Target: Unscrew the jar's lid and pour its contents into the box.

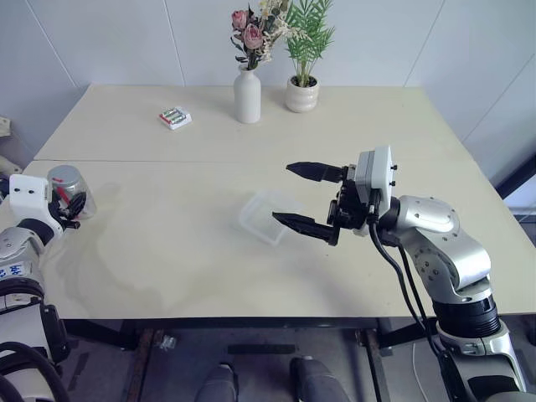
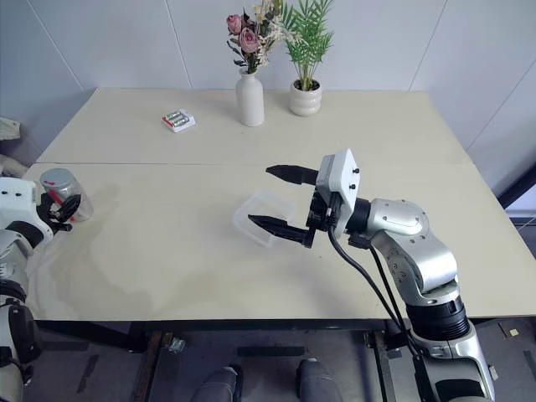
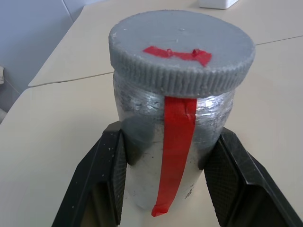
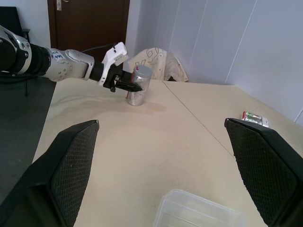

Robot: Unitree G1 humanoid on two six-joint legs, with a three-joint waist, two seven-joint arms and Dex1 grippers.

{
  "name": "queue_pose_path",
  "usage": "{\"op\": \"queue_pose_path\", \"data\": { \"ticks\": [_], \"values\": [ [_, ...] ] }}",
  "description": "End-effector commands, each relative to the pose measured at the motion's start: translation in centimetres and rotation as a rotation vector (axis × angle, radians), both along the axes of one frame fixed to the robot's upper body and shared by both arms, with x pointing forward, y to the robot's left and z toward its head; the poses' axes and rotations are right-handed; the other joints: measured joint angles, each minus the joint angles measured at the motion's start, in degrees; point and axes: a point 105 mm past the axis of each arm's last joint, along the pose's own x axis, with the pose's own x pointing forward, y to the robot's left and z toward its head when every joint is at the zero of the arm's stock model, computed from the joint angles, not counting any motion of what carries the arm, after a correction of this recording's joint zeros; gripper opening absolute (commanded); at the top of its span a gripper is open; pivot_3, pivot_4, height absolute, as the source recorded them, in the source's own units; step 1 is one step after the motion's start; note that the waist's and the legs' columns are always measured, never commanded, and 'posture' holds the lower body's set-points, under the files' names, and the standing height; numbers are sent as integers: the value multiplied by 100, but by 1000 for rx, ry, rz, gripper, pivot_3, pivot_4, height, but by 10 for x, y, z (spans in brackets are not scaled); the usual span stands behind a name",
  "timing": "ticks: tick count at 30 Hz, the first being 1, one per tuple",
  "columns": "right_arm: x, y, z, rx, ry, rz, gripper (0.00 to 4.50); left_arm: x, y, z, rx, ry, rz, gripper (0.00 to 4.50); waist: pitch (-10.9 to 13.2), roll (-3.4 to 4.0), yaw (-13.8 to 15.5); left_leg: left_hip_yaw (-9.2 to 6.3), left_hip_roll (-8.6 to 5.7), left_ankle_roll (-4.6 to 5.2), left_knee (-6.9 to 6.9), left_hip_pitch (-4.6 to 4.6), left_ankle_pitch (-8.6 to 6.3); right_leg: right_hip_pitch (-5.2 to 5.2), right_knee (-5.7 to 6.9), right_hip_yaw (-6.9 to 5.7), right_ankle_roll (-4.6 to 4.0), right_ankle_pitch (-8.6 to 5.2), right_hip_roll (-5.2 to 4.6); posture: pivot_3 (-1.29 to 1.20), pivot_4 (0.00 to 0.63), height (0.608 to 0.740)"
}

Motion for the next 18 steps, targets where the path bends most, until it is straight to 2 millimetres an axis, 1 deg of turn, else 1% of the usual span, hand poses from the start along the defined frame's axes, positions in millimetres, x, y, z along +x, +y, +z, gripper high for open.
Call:
{"op": "queue_pose_path", "data": {
  "ticks": [1,3,6,8,10,11,12,14,18],
  "values": [
    [-8,-2,8,14,-44,3,4500,-3,-4,7,18,-52,-48,1924,0,0,1,0,0,0,0,0,0,0,0,0,0,0,0,0,150,740],
    [-8,-2,8,16,-40,3,4500,-2,-8,9,29,-64,-86,1924,0,0,14,0,0,0,0,0,0,0,0,0,0,0,0,0,150,740],
    [-8,-1,5,22,-30,6,4500,0,-34,20,25,-143,-263,1924,0,0,31,0,-1,0,1,0,0,1,1,0,0,0,-1,0,150,740],
    [-9,-1,4,23,-28,7,4500,-1,-43,22,29,-162,-330,1924,0,-1,39,0,0,-1,1,0,2,1,1,-1,-1,0,0,0,150,740],
    [-9,-1,2,22,-23,12,4500,-4,-61,22,22,-175,-460,1924,0,-1,36,-1,0,-1,1,-1,2,1,0,-1,-1,0,-1,0,150,740],
    [-9,-1,2,22,-21,13,4500,-6,-66,22,19,-180,-503,1924,0,-1,22,0,0,-1,1,-1,2,1,-1,0,-1,0,-3,0,150,740],
    [-9,-2,1,20,-19,14,4500,-10,-74,21,17,-173,-555,1924,0,-1,15,1,0,-2,0,-2,2,1,-2,2,-1,0,-3,0,150,740],
    [-9,-4,-1,13,-14,16,4500,-21,-96,15,-4,-138,-695,1924,0,0,-26,1,2,-1,-2,-2,2,0,-2,3,-1,0,-1,0,150,740],
    [-8,-7,-3,-1,-5,18,4500,-44,-133,12,-50,-65,-876,1924,0,0,-59,0,8,-2,-5,-1,2,0,-1,7,-3,-2,-4,0,150,740]
  ]
}}
